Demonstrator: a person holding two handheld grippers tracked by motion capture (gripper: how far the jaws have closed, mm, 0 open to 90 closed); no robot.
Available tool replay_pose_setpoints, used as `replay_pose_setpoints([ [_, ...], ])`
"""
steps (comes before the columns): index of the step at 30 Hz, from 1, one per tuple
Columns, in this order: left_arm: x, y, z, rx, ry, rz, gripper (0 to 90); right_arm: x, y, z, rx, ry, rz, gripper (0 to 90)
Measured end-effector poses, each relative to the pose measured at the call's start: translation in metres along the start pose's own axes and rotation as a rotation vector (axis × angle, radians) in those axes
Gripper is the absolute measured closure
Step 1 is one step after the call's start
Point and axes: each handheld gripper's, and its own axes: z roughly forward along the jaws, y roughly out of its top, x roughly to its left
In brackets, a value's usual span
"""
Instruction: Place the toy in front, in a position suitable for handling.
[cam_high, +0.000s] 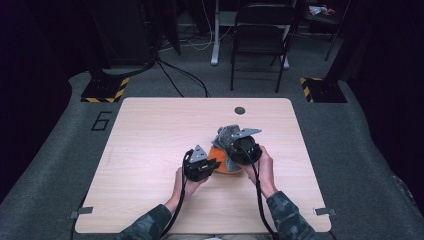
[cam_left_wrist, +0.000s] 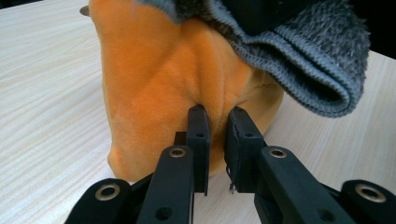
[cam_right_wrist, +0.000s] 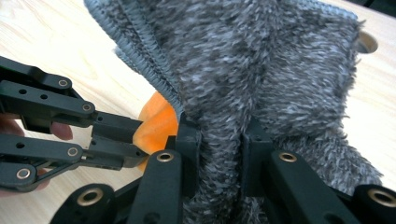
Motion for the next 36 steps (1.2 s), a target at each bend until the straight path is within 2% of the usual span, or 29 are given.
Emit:
replay_pose_setpoints([
  [4,0.001,0.000,0.000,-0.006,0.007,0.000,80.6,-0.009,-0.001,-0.002,0.012,-0.012,0.004,73.5],
  [12,0.005,-0.002,0.001,-0.006,0.009,-0.008,80.5,-0.032,-0.009,-0.002,0.051,-0.035,0.070,73.3],
  [19,0.007,-0.002,0.000,-0.010,0.009,-0.009,80.4,-0.043,-0.016,0.002,0.080,-0.056,0.091,73.4],
  [26,0.007,-0.003,0.000,-0.004,0.003,-0.010,80.4,-0.055,-0.024,0.007,0.113,-0.065,0.138,73.4],
  [28,0.007,-0.003,0.000,-0.005,0.004,-0.010,80.4,-0.059,-0.026,0.009,0.129,-0.056,0.153,73.4],
  [31,0.007,-0.003,0.000,-0.002,0.005,-0.010,80.4,-0.062,-0.031,0.014,0.165,-0.090,0.164,73.5],
  [36,0.008,-0.003,0.000,-0.002,0.005,0.000,80.4,-0.070,-0.042,0.028,0.219,-0.088,0.189,73.6],
])
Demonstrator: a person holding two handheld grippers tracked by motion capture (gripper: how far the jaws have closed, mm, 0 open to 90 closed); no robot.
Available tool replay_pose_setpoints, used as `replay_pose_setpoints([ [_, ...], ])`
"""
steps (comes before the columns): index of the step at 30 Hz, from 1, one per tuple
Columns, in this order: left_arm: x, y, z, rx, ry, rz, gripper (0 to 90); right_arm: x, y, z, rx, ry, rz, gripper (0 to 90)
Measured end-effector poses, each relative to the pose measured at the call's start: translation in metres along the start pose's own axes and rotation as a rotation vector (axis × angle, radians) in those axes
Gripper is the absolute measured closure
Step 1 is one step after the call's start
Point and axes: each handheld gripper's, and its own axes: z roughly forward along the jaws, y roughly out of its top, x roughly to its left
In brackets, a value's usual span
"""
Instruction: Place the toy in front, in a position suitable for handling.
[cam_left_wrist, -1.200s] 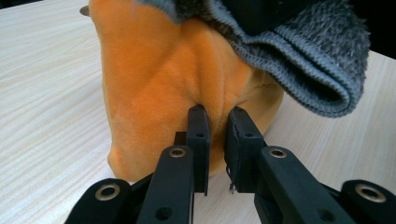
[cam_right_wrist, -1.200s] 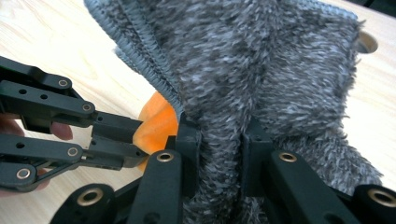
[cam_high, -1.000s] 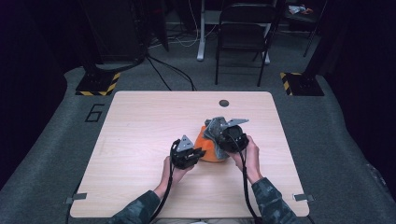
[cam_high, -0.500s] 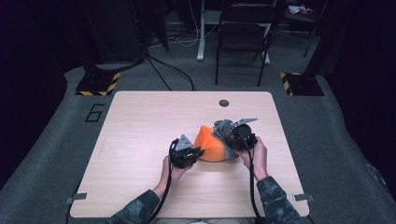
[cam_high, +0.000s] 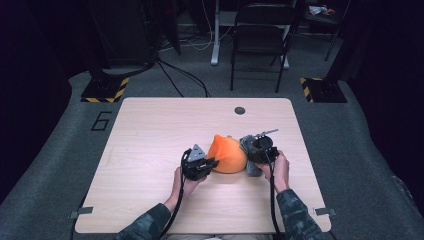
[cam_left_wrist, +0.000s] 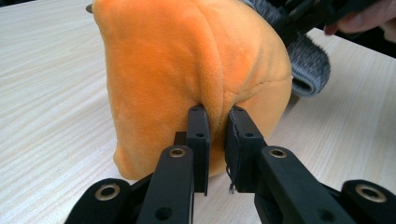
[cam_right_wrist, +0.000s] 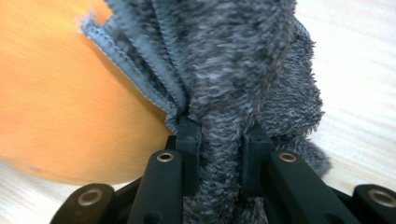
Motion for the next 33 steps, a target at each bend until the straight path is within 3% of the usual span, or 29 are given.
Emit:
replay_pose_setpoints([
  [7,-0.001,-0.001,0.001,-0.013,0.000,-0.009,80.4,-0.002,-0.005,0.020,0.064,-0.009,0.008,73.5],
  [10,-0.001,0.000,0.000,-0.012,0.006,-0.005,80.4,-0.002,-0.002,0.013,0.061,-0.025,-0.005,73.6],
  [13,-0.001,0.000,0.000,-0.009,0.004,-0.007,80.4,-0.002,0.004,-0.003,0.009,-0.043,-0.018,73.7],
  [16,-0.002,0.000,0.000,-0.016,0.004,-0.007,80.4,0.001,0.010,-0.023,-0.052,-0.029,-0.019,73.7],
  [23,-0.004,0.000,0.000,-0.013,0.008,0.019,80.4,0.028,0.024,-0.060,-0.198,0.060,-0.059,73.7],
  [29,-0.007,0.000,0.001,-0.020,-0.001,0.029,80.4,0.058,0.027,-0.063,-0.233,0.098,-0.130,73.4],
  [33,-0.008,0.000,0.001,-0.019,-0.005,0.049,80.4,0.066,0.025,-0.054,-0.221,0.101,-0.143,73.3],
])
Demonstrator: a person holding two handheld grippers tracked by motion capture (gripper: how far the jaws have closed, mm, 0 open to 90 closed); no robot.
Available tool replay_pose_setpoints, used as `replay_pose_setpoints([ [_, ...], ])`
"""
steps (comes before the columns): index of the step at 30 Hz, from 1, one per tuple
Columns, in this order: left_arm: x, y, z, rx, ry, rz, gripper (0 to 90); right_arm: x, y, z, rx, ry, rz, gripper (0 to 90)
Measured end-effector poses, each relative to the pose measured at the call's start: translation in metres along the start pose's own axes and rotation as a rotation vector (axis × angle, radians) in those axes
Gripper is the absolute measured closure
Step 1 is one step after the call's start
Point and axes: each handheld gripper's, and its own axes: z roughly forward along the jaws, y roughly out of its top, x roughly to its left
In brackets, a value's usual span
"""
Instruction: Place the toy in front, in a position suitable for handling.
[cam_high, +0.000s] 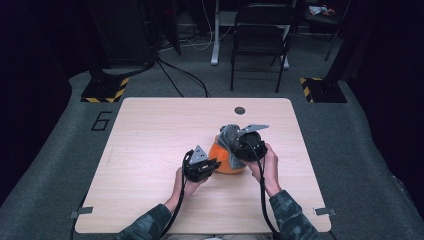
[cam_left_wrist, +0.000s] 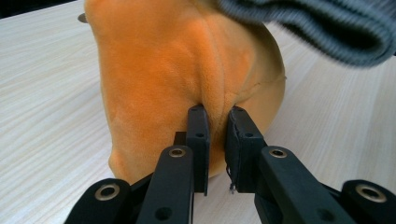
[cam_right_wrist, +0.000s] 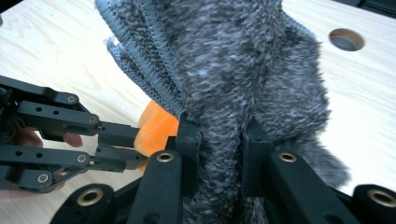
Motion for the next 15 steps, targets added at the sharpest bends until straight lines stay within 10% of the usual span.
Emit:
replay_pose_setpoints([
  [15,0.001,-0.001,-0.001,0.011,-0.007,-0.007,80.5,-0.010,-0.008,0.009,0.057,-0.060,-0.032,73.3],
])
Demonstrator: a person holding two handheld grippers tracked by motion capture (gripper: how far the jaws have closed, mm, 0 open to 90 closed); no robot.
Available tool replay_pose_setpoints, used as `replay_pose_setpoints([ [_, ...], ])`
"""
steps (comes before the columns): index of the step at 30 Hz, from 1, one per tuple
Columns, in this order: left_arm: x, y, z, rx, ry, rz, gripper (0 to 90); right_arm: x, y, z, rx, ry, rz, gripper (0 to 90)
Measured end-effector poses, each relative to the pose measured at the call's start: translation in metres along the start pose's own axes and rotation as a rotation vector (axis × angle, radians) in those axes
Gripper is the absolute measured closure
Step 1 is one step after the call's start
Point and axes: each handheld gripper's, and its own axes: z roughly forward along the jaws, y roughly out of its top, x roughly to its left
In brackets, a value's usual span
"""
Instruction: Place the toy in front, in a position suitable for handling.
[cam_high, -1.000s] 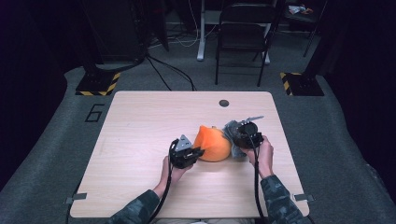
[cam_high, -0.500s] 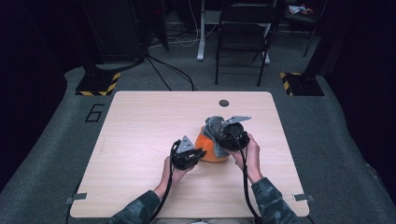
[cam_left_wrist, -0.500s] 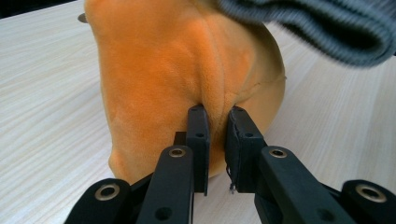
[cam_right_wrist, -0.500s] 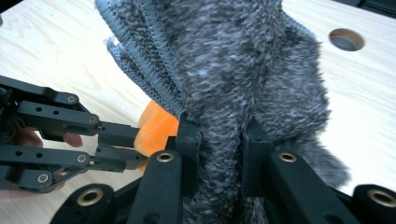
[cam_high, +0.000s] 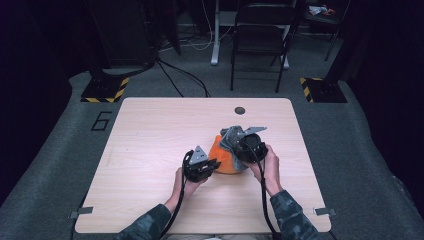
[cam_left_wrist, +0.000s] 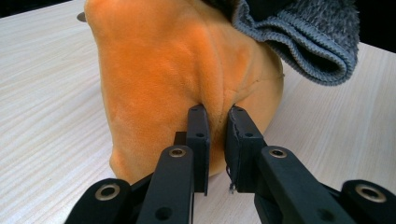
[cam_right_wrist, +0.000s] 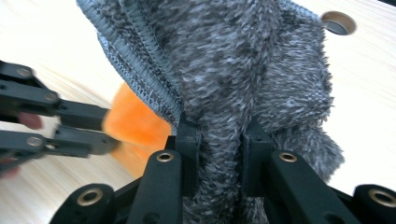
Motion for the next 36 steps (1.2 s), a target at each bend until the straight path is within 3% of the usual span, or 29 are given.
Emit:
replay_pose_setpoints([
  [16,0.003,-0.001,0.001,-0.005,0.012,0.000,80.5,-0.029,-0.015,0.009,0.079,-0.055,0.067,73.6],
  [21,0.005,-0.001,0.001,-0.005,0.007,-0.008,80.6,-0.042,-0.025,0.022,0.135,-0.080,0.104,73.7],
  [25,0.005,-0.001,0.001,-0.004,0.007,-0.008,80.5,-0.048,-0.034,0.037,0.177,-0.073,0.127,73.9],
  [33,0.005,0.000,0.001,-0.002,0.003,-0.005,80.5,-0.050,-0.048,0.057,0.245,-0.062,0.136,73.7],
  [36,0.005,-0.001,0.001,-0.008,0.007,-0.010,80.5,-0.051,-0.045,0.056,0.253,-0.066,0.127,73.7],
])
